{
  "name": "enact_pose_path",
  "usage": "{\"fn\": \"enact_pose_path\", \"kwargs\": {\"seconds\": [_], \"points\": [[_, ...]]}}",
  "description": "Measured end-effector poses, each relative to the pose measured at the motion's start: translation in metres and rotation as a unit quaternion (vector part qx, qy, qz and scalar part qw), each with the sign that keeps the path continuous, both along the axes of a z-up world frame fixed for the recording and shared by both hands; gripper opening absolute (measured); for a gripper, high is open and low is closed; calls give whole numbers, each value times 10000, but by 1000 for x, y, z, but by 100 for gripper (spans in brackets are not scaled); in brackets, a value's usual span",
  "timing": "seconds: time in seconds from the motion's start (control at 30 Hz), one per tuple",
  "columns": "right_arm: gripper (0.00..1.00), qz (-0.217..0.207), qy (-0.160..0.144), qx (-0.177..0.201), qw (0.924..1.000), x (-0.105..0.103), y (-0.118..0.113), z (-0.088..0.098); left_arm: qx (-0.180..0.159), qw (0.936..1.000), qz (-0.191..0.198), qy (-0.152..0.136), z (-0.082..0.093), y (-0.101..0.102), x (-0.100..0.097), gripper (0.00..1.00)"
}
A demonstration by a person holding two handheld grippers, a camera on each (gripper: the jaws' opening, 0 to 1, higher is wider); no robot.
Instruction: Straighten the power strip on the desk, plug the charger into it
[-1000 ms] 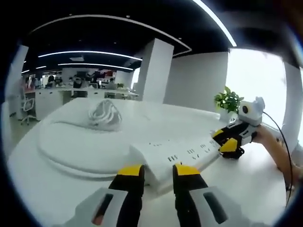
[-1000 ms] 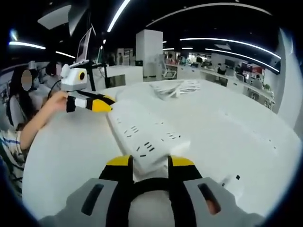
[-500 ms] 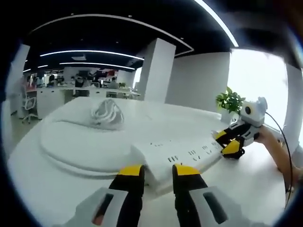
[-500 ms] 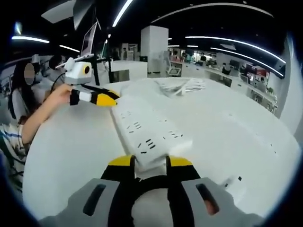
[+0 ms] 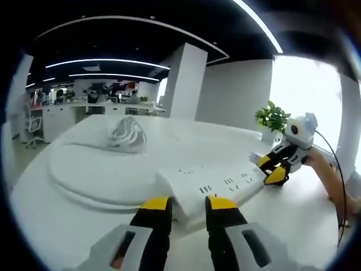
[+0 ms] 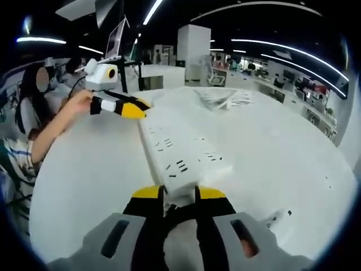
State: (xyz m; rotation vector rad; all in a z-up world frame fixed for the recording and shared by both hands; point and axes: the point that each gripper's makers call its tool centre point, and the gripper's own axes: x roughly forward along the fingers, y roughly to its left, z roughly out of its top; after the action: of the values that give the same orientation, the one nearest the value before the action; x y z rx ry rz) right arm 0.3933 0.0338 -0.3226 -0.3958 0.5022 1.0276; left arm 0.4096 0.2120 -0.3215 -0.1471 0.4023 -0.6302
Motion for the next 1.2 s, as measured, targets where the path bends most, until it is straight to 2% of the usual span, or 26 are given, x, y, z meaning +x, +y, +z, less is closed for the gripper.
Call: {"fn": "enact_pose_path", "kwargs": {"seconds": [0.13,0.47,0.77,0.9,1.2], "points": [[22,47,117,-3,9999,-7,0,-2,-6,10000,-28,1,0,0,-2,23],[21,201,157,-88,9996,-20,-2,-5,4,9999,-133,1,-1,-3,-9,23],[20,401,427,90,9982,-34,-7,-7,5,9996,-290,-16,-2,-8,-15,23],[20,543,454,79,9975,-33,-11,-6,14,9993,-379,-26,-2,-12,-18,23],[20,562,566,27,9968,-27,-21,-2,78,9980,-621,-65,-2,-21,-24,23]]}}
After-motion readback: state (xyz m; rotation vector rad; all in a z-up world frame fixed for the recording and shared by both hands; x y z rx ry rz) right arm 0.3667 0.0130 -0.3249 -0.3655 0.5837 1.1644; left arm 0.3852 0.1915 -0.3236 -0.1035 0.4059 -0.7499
